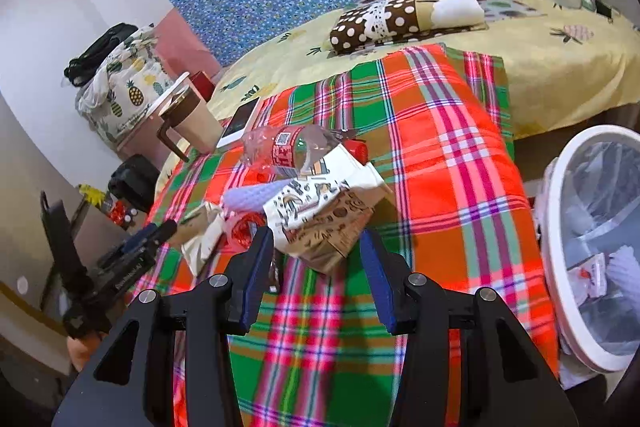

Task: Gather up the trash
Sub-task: 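Move both tools back toward the remaining trash on the sheet, then grasp the cream paper bag with the left tool while the right tool grasps the white printed paper cup, then carry the paper bag and printed cup over the white bin and open both tools, then move both tools back over the remaining trash on the sheet, then grasp the clear red-filled plastic cup with the left tool while the right tool grasps the strawberry juice carton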

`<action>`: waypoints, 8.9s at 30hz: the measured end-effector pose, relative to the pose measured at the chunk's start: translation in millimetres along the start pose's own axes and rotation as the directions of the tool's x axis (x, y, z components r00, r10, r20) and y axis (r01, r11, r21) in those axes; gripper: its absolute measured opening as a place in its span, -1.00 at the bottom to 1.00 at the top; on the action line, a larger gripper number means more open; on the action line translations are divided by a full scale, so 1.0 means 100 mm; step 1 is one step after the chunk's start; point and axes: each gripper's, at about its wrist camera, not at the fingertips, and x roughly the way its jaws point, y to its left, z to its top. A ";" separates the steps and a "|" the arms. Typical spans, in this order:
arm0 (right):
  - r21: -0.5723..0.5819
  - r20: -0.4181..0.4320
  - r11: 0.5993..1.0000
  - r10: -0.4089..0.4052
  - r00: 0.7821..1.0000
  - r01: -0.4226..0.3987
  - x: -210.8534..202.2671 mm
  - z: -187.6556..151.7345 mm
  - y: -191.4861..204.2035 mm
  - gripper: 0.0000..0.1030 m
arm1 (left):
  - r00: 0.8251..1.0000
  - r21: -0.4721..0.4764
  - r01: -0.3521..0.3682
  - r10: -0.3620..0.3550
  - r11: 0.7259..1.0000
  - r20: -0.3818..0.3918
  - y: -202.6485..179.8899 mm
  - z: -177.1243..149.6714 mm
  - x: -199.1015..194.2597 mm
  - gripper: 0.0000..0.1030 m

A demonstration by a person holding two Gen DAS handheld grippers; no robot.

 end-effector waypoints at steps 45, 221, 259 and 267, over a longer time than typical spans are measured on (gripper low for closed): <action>-0.074 -0.166 0.996 -0.055 0.985 0.044 -0.12 -0.43 -0.21 -0.65 | 0.973 0.003 0.190 -0.188 0.982 -0.137 -0.62 -0.74 -0.55 -0.84; -0.158 0.064 0.977 -0.132 0.989 0.141 -0.56 -0.46 -0.32 -0.20 | 0.980 0.005 0.180 -0.179 0.984 -0.091 -1.02 -0.45 -0.37 -0.27; -0.215 -0.012 0.972 -0.103 0.995 0.098 -0.11 -0.23 -0.06 -0.20 | 0.988 0.013 0.076 -0.074 0.997 -0.133 -0.71 -0.23 0.29 -0.23; -0.258 -0.013 0.963 -0.088 0.996 0.082 0.10 -0.17 0.18 -0.20 | 0.990 0.006 0.046 -0.045 0.999 -0.130 -0.44 -0.32 0.12 -0.23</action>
